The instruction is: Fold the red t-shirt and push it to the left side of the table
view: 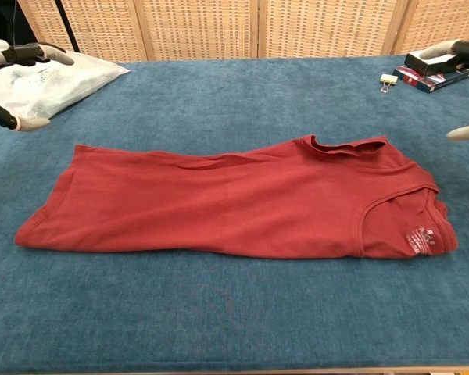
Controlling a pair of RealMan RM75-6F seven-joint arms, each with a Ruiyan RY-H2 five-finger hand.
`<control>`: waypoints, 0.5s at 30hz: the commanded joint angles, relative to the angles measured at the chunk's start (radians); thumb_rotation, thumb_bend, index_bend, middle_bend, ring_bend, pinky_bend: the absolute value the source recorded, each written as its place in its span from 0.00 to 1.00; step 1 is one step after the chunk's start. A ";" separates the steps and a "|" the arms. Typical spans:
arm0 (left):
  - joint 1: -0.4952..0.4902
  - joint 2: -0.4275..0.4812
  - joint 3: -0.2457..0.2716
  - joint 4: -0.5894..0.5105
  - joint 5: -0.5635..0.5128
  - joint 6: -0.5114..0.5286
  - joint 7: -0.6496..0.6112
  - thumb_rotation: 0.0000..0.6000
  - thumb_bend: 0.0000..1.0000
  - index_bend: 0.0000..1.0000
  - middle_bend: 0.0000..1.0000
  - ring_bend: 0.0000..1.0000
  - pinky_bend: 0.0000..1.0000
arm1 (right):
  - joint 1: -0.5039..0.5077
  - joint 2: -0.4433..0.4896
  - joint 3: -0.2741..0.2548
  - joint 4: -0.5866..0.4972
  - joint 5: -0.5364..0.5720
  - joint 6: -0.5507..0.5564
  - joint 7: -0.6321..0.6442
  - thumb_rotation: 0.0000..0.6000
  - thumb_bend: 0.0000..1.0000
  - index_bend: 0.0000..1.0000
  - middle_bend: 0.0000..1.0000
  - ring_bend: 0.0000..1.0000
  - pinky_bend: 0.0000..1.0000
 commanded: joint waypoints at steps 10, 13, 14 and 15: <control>-0.069 -0.008 -0.060 -0.056 -0.292 -0.179 0.375 1.00 0.27 0.19 0.00 0.00 0.00 | -0.221 0.140 -0.139 -0.091 -0.276 0.350 0.034 1.00 0.00 0.00 0.00 0.00 0.00; -0.082 -0.030 -0.071 -0.050 -0.356 -0.196 0.426 1.00 0.28 0.22 0.00 0.00 0.00 | -0.259 0.139 -0.161 -0.087 -0.317 0.410 0.017 1.00 0.00 0.00 0.00 0.00 0.00; -0.085 -0.036 -0.072 -0.047 -0.369 -0.200 0.436 1.00 0.28 0.23 0.00 0.00 0.00 | -0.267 0.138 -0.166 -0.085 -0.327 0.424 0.014 1.00 0.00 0.00 0.00 0.00 0.00; -0.089 -0.046 -0.074 -0.041 -0.386 -0.205 0.448 1.00 0.29 0.24 0.00 0.00 0.00 | -0.277 0.136 -0.172 -0.081 -0.339 0.440 0.011 1.00 0.00 0.00 0.00 0.00 0.00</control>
